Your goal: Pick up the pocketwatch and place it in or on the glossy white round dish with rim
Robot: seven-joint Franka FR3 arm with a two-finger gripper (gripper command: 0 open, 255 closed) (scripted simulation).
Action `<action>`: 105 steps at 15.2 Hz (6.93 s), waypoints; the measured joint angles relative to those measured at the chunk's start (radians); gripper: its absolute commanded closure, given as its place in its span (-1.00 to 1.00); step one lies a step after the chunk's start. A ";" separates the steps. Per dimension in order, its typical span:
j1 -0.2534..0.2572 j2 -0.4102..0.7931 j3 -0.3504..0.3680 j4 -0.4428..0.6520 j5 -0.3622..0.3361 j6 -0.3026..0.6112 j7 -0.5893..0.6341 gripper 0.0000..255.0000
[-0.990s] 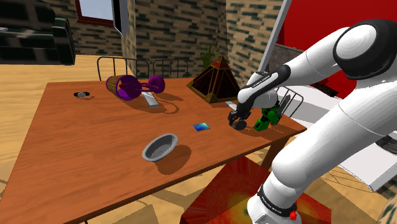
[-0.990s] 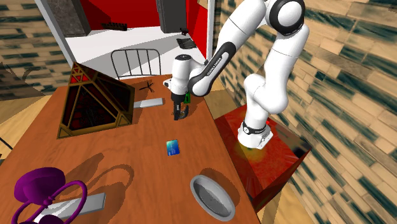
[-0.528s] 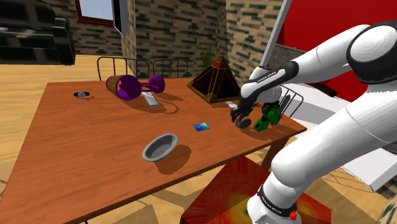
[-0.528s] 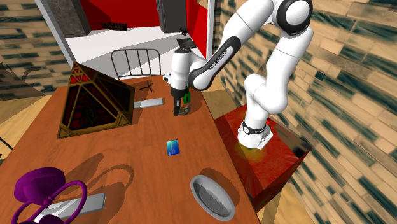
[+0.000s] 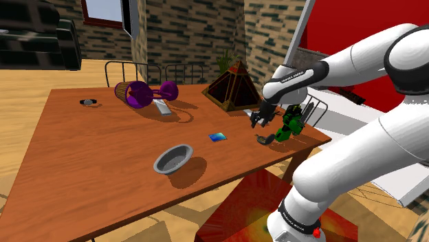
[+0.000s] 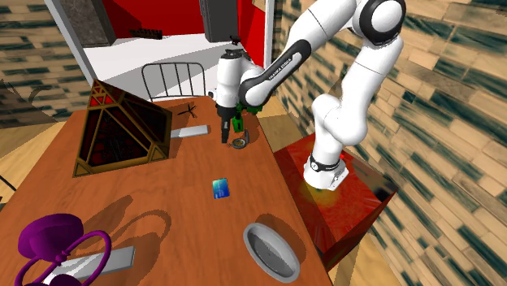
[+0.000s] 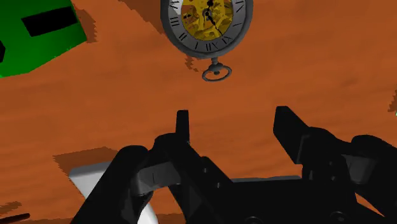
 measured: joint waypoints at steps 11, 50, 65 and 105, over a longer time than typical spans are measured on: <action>-0.048 0.150 -0.029 0.056 0.127 -0.156 0.217 -1.00; -0.068 -0.026 0.021 0.184 0.078 -0.449 0.279 1.00; 0.076 -0.143 0.278 0.063 0.199 -0.438 0.607 1.00; 0.357 0.279 0.727 0.281 0.364 -0.161 1.200 1.00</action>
